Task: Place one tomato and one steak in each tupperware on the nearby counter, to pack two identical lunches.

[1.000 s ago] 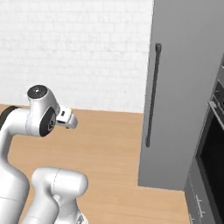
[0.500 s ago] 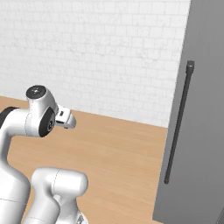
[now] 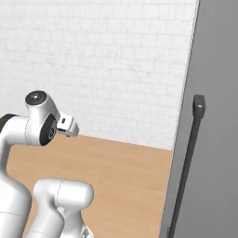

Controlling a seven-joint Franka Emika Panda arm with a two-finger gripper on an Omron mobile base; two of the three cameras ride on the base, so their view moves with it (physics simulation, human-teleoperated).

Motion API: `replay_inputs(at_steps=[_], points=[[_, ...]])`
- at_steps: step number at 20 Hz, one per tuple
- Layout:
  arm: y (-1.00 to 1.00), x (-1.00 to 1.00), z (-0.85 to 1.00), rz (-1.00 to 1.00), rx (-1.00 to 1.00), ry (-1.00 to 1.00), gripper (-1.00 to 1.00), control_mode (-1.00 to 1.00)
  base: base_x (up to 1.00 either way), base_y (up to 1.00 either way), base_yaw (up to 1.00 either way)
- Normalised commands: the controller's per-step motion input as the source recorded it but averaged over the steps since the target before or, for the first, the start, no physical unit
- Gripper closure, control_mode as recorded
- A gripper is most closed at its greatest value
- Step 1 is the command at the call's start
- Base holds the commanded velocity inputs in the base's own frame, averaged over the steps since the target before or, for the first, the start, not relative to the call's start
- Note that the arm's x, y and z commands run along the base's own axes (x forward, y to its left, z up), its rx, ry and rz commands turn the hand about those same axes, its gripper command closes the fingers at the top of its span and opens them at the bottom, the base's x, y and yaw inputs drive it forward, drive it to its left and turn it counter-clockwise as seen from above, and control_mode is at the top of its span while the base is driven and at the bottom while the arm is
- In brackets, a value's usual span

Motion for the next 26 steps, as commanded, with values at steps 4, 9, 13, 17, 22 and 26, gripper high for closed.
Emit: replay_inputs(at_steps=[4, 9, 13, 17, 22, 26], points=[[0.00, 0.00, 0.00, 0.00, 0.00, 0.00, -1.00, 1.00, 1.00, 0.46, -0.32], [0.00, 0.00, 0.00, 0.00, 0.00, 0.00, -1.00, 1.00, 0.89, 0.71, -0.72], [0.00, 0.00, 0.00, 0.00, 0.00, 0.00, -1.00, 1.00, 0.28, 0.31, -0.98], [0.00, 0.00, 0.00, 0.00, 0.00, 0.00, -1.00, 1.00, 0.14, 0.23, -1.00], [0.00, 0.00, 0.00, 0.00, 0.00, 0.00, -1.00, 1.00, 0.11, 0.24, -0.99], [0.00, 0.00, 0.00, 0.00, 0.00, 0.00, -1.00, 1.00, 0.30, 0.89, -0.74]])
